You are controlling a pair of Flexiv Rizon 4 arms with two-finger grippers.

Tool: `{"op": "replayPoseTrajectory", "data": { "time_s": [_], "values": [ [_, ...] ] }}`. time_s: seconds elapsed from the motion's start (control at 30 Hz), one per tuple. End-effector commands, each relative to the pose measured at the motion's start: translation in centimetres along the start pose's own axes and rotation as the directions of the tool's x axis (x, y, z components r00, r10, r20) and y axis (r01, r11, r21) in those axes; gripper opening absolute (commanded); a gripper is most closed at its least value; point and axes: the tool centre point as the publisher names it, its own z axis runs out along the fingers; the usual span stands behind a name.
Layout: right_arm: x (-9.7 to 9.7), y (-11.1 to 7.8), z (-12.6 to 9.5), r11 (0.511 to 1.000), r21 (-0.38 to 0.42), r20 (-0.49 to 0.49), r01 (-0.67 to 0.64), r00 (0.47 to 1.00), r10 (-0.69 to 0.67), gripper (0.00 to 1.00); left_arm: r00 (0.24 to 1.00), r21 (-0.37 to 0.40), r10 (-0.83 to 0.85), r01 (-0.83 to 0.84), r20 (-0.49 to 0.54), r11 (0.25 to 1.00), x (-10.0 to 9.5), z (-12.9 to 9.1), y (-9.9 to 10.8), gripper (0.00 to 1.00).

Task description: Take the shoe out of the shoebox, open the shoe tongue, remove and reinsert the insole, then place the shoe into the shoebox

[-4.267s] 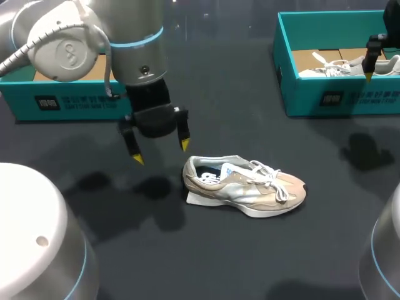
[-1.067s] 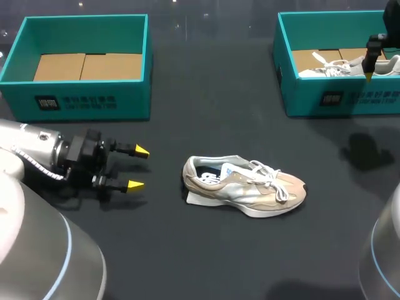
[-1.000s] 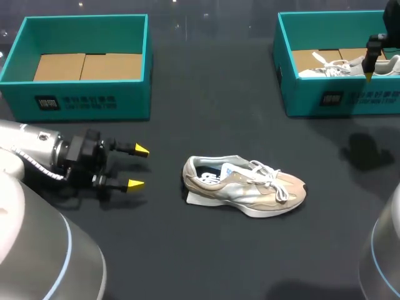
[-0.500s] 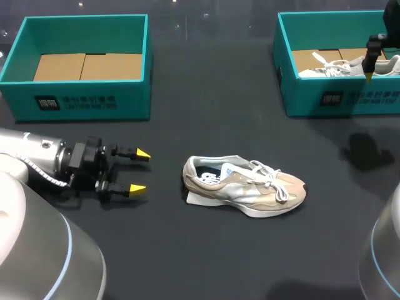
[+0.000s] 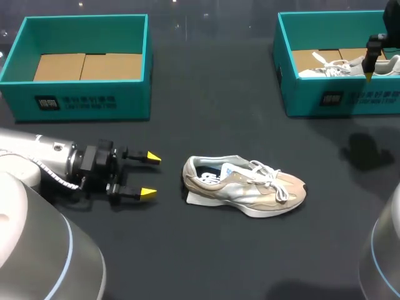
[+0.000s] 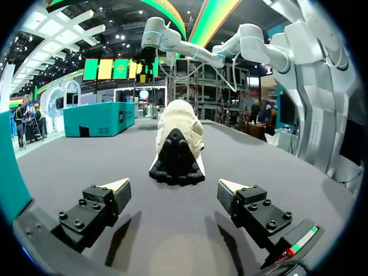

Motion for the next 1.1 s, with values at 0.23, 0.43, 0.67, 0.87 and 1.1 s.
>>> {"op": "replayPoseTrajectory", "data": {
  "time_s": [0.23,0.43,0.67,0.87,1.1],
  "values": [
    [0.0,0.0,0.0,1.0,0.0,0.0,0.0,1.0,0.0,1.0,1.0,-0.005,-0.022,0.022,-0.014,1.0,0.1,2.5,-0.4,1.0],
    [0.0,0.0,0.0,1.0,0.0,0.0,0.0,1.0,0.0,1.0,0.999,0.002,-0.037,0.037,-0.027,0.999,0.7,3.7,-0.9,1.0],
    [0.0,0.0,0.0,1.0,0.0,0.0,0.0,1.0,0.0,1.0,0.999,0.009,-0.046,0.047,-0.029,0.999,0.9,4.7,-1.2,1.0],
    [0.0,0.0,0.0,1.0,0.0,0.0,0.0,1.0,0.0,1.0,0.998,0.012,-0.047,0.047,-0.03,0.999,0.9,5.5,-1.3,1.0],
    [0.0,0.0,0.0,1.0,0.0,0.0,0.0,1.0,0.0,1.0,0.998,0.016,-0.047,0.048,-0.033,0.999,0.9,6.4,-1.4,1.0]
  ]
}}
